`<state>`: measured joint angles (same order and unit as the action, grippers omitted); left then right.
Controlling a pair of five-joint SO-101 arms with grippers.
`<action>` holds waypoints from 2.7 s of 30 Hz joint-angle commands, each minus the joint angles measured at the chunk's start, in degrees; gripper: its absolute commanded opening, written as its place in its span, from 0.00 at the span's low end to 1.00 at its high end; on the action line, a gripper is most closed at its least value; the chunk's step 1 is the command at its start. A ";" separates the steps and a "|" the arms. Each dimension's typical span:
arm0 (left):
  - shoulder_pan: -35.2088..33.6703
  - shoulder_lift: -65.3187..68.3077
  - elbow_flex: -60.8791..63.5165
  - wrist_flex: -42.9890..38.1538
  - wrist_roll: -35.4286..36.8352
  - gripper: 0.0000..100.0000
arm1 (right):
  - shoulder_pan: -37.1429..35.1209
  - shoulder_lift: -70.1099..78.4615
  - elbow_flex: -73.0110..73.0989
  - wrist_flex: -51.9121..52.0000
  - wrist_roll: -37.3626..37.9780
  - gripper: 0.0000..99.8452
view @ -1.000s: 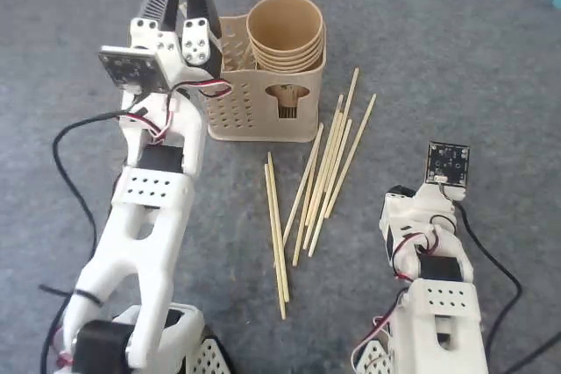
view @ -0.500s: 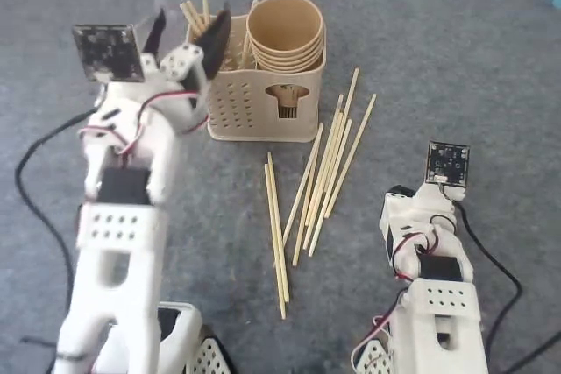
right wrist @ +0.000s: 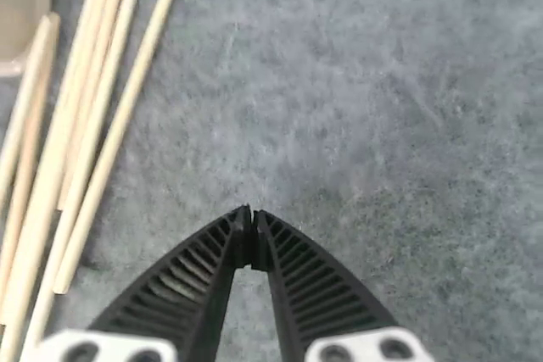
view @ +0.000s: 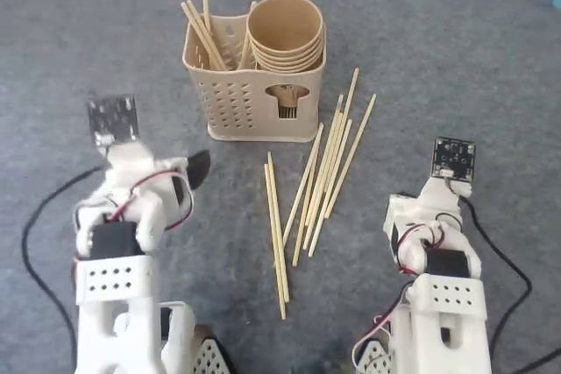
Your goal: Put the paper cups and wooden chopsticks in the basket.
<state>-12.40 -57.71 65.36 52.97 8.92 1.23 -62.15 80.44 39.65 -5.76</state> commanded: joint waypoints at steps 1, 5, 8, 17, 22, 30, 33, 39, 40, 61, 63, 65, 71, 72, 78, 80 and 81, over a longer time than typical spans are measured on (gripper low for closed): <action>-1.58 -1.76 9.71 -9.85 0.18 0.30 | 0.66 -1.10 -5.98 0.40 -0.44 0.01; 2.64 -1.49 14.55 -15.91 -0.18 0.30 | 0.40 -1.10 -11.87 0.48 -0.62 0.01; 4.84 -1.49 15.60 -16.26 -0.09 0.30 | -1.36 -1.01 -16.00 -0.40 -1.14 0.01; 5.10 -1.85 17.19 -19.08 -0.26 0.30 | -5.85 14.64 -17.58 -26.77 -9.93 0.01; 5.10 -1.93 18.68 -22.42 -0.26 0.30 | -6.37 30.37 -22.68 -32.57 -11.87 0.01; 5.10 -1.93 18.68 -22.42 -0.26 0.30 | -8.13 57.10 -37.98 -30.46 -11.43 0.01; 5.01 -1.93 18.68 -22.42 -0.26 0.30 | -8.48 63.96 -46.24 -23.52 -11.43 0.01; 5.01 -1.93 18.77 -22.42 -0.26 0.30 | -8.75 72.57 -60.66 -10.33 -11.52 0.03; 5.01 -1.93 18.77 -22.42 -0.26 0.30 | -8.75 73.63 -62.51 -9.19 -11.43 0.05; 5.01 -1.67 19.03 -24.70 -2.37 0.30 | -6.90 93.58 -82.29 -4.53 -11.87 0.02; 5.01 -1.67 19.03 -24.79 -3.34 0.30 | -6.90 92.18 -82.37 -1.71 -11.87 0.00; 5.10 -1.67 19.03 -24.79 -3.52 0.30 | -6.81 90.07 -82.29 0.66 -11.87 0.01; 5.10 -1.67 19.03 -24.88 -3.78 0.30 | -4.00 81.19 -82.29 7.69 -14.33 0.01; 5.10 -1.67 19.03 -24.88 -3.78 0.30 | -3.47 79.43 -82.29 8.92 -15.03 0.01; 5.10 -1.67 19.03 -24.88 -3.78 0.30 | -3.56 67.21 -82.29 16.75 -16.00 0.01; 5.10 -1.67 19.03 -24.88 -3.78 0.30 | -3.74 62.37 -82.20 20.26 -16.00 0.01; 5.10 -1.67 19.03 -24.88 -3.78 0.30 | -3.74 60.09 -82.20 22.02 -16.00 0.01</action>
<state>-7.82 -58.33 84.62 29.76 5.76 -2.99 7.91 0.18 57.41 -21.05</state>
